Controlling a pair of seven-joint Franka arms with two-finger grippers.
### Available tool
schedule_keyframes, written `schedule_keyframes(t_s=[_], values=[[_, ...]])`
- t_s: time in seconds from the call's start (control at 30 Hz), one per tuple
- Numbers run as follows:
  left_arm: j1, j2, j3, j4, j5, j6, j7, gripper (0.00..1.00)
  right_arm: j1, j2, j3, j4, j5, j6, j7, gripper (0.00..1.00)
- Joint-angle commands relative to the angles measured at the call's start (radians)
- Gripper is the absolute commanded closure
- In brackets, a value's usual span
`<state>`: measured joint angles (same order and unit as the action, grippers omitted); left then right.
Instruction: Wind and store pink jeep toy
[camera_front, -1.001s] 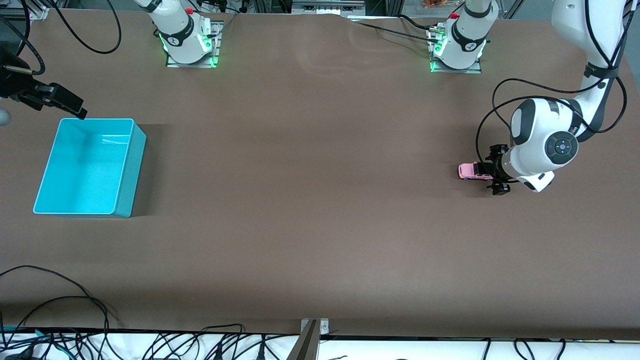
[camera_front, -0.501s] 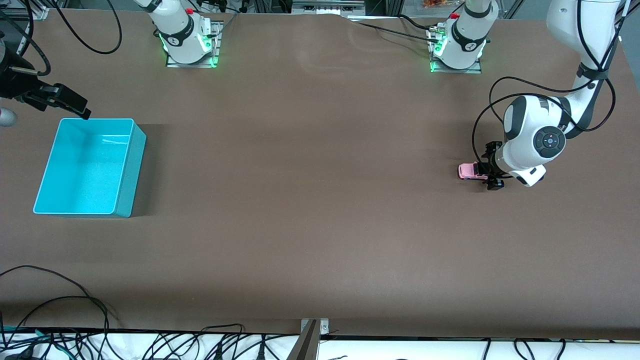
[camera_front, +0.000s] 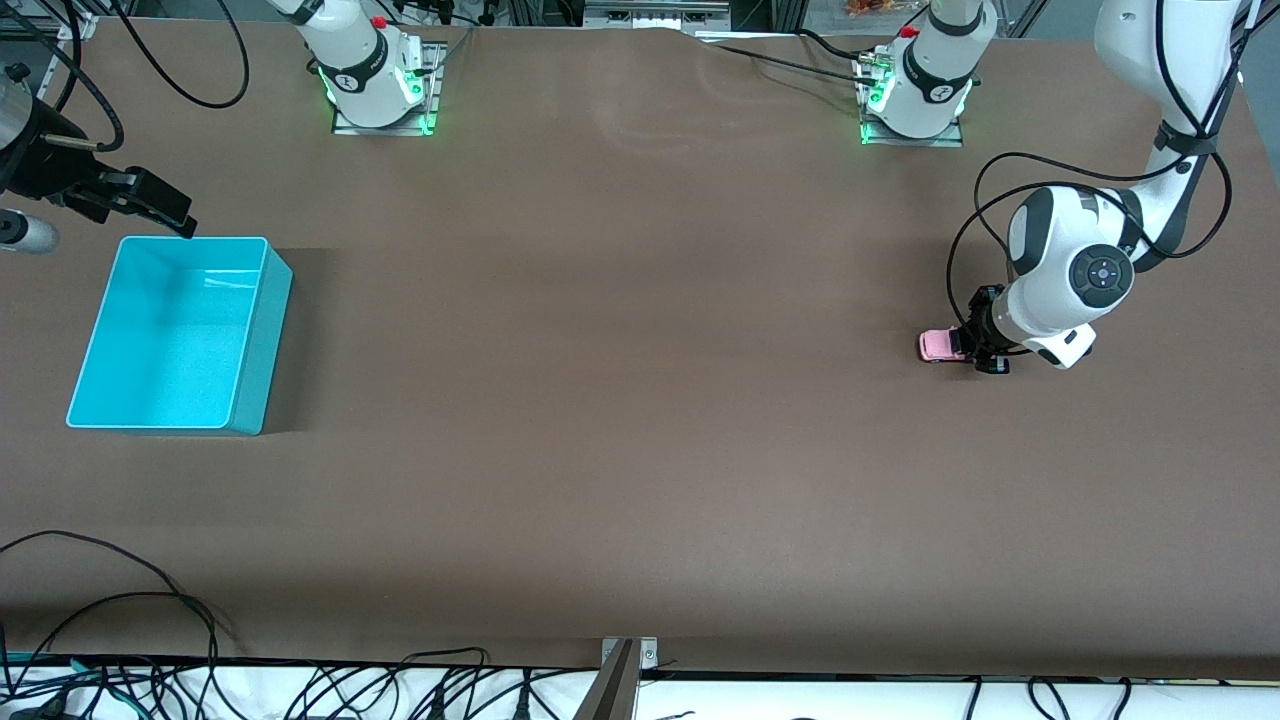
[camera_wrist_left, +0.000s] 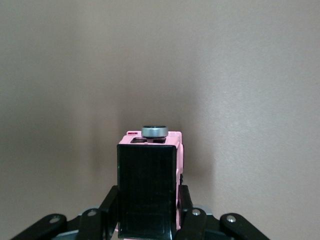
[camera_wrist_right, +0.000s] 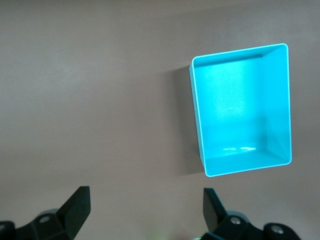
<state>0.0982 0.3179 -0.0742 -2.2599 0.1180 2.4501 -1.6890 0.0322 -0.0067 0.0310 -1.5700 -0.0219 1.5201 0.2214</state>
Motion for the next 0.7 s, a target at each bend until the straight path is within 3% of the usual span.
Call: schedule_keyframes(t_s=[0.0,0.4,0.67], values=[[-0.023,-0.057,-0.038,0.011,0.038,-0.010,-0.129,1.00,-0.003,-0.006,0.015,-0.004,-0.003,-0.006,-0.002,0.00],[-0.034,-0.086,-0.251,0.039,0.042,-0.074,-0.276,1.00,-0.008,-0.007,0.012,-0.005,-0.003,-0.015,-0.002,0.00],[-0.035,-0.054,-0.397,0.048,0.181,-0.057,-0.471,1.00,-0.008,-0.007,0.012,-0.007,-0.001,-0.017,-0.002,0.00]])
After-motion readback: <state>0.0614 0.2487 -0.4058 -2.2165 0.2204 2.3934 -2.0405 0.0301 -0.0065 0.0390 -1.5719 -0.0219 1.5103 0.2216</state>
